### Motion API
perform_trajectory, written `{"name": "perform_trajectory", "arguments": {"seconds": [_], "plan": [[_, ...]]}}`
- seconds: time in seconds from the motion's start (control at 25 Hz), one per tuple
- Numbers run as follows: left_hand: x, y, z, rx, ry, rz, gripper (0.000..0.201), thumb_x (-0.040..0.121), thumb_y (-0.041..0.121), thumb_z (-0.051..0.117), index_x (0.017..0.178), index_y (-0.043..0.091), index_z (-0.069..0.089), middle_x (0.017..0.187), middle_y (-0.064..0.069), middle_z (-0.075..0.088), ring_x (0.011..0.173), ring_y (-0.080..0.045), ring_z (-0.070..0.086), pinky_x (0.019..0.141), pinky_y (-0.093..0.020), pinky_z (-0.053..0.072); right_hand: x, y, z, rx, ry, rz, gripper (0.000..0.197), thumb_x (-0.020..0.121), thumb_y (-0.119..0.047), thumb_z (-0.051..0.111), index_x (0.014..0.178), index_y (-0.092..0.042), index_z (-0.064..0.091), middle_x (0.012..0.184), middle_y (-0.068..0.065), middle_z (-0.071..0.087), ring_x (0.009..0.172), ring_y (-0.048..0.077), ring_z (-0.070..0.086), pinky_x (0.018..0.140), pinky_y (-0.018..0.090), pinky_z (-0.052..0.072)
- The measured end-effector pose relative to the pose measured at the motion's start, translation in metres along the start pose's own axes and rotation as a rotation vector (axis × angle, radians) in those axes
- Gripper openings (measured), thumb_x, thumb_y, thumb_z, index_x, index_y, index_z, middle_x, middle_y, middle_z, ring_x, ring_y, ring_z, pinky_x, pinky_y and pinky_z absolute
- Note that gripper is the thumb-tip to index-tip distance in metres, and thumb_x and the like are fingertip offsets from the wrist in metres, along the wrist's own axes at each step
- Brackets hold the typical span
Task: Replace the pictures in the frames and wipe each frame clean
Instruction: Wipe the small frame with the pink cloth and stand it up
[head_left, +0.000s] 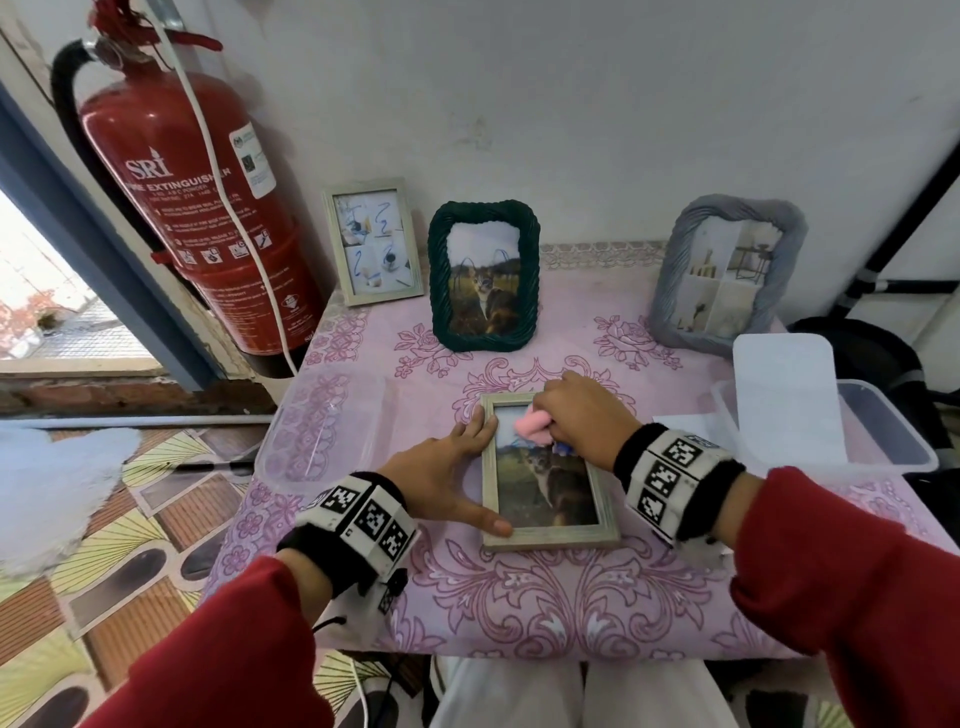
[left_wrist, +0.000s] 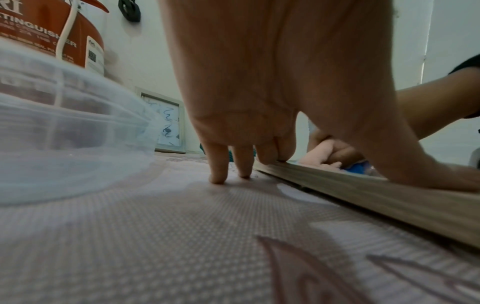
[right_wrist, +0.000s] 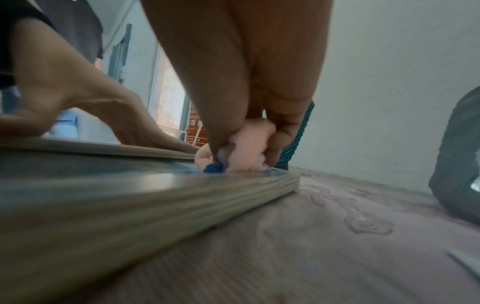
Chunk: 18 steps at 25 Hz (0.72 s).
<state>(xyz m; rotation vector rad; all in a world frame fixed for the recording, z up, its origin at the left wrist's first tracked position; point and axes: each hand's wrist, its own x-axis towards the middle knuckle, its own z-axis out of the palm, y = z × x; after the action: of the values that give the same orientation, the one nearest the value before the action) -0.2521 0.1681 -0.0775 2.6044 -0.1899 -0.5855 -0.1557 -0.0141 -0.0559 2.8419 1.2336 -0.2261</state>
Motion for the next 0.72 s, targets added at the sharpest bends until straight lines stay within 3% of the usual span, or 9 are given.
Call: {"name": "perform_trajectory", "arguments": {"seconds": [0.16,0.32,0.52,0.72], "plan": [[0.0,0.001,0.0,0.024,0.009,-0.004,0.119,0.065,0.059,0.074,0.15,0.028,-0.005,0.157,0.008,-0.015,0.146,-0.011,0.006,0.117,-0.028,0.015,0.009,0.006,0.006,0.127,0.021,-0.077,0.021,0.081,-0.008,0.05,0.096,-0.009,0.065,0.099,0.01,0.063,0.093,0.027,0.051,0.087,0.033,0.037],[0.001,0.001,0.001,0.022,0.012,-0.011,0.119,0.065,0.058,0.074,0.15,0.027,-0.004,0.157,0.008,-0.014,0.145,-0.01,0.006,0.116,-0.026,0.014,-0.005,-0.002,0.006,0.109,0.024,-0.237,0.025,0.084,-0.009,0.048,0.101,-0.014,0.066,0.1,0.004,0.062,0.087,0.018,0.045,0.078,0.022,0.023],[0.0,0.003,0.001,0.015,0.007,-0.022,0.122,0.065,0.056,0.076,0.15,0.025,-0.006,0.157,0.007,-0.014,0.145,-0.009,0.006,0.117,-0.026,0.012,-0.047,-0.019,0.015,0.11,-0.011,-0.361,0.024,0.091,-0.017,0.045,0.107,-0.018,0.063,0.104,-0.002,0.059,0.093,0.017,0.04,0.082,0.025,0.03],[-0.002,0.007,-0.002,0.004,-0.011,-0.024,0.12,0.067,0.052,0.076,0.15,0.023,-0.006,0.157,0.004,-0.015,0.146,-0.012,0.001,0.12,-0.031,0.011,-0.063,-0.006,0.012,0.003,-0.094,-0.333,0.021,0.093,-0.02,0.042,0.099,-0.015,0.061,0.106,0.001,0.059,0.1,0.018,0.045,0.088,0.028,0.034]]}}
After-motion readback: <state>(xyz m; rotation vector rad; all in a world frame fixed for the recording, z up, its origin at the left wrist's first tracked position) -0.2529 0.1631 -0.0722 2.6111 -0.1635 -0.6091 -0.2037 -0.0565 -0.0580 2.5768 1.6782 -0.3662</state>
